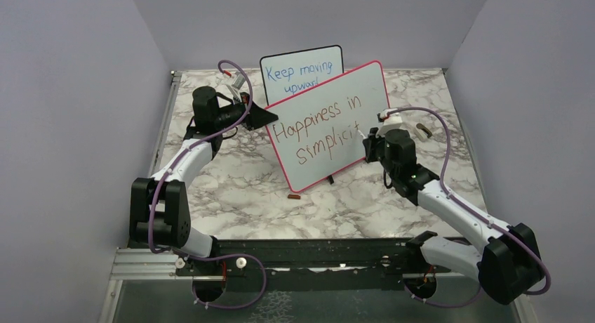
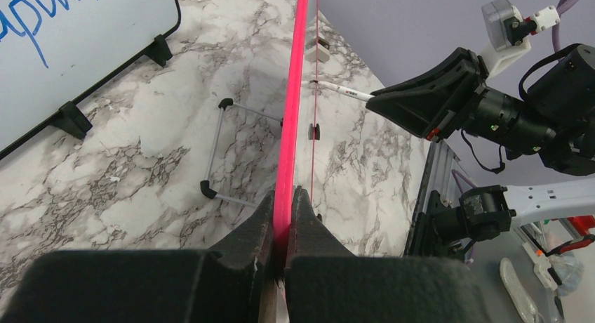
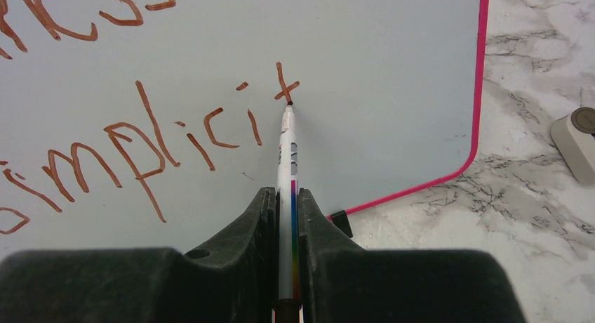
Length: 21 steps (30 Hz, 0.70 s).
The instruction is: Write a sentence on the whiteboard
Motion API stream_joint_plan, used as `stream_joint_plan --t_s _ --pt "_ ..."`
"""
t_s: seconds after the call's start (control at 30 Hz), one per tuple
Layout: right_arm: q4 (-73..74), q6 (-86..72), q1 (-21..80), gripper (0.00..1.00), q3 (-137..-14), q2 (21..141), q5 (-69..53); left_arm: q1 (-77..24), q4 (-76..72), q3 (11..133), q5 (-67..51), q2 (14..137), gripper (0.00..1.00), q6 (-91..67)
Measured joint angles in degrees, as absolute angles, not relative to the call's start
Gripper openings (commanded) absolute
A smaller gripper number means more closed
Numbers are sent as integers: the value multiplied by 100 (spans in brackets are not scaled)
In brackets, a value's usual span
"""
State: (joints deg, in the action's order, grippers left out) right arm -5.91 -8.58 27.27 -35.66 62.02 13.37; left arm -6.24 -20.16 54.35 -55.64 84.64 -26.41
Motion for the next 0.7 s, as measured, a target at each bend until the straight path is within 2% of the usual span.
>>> stream_joint_plan --t_s 0.7 --pt "-436 -899 2727 1 -3507 6158 1505 -624 -2014 5435 -5564 8464 0 -2637"
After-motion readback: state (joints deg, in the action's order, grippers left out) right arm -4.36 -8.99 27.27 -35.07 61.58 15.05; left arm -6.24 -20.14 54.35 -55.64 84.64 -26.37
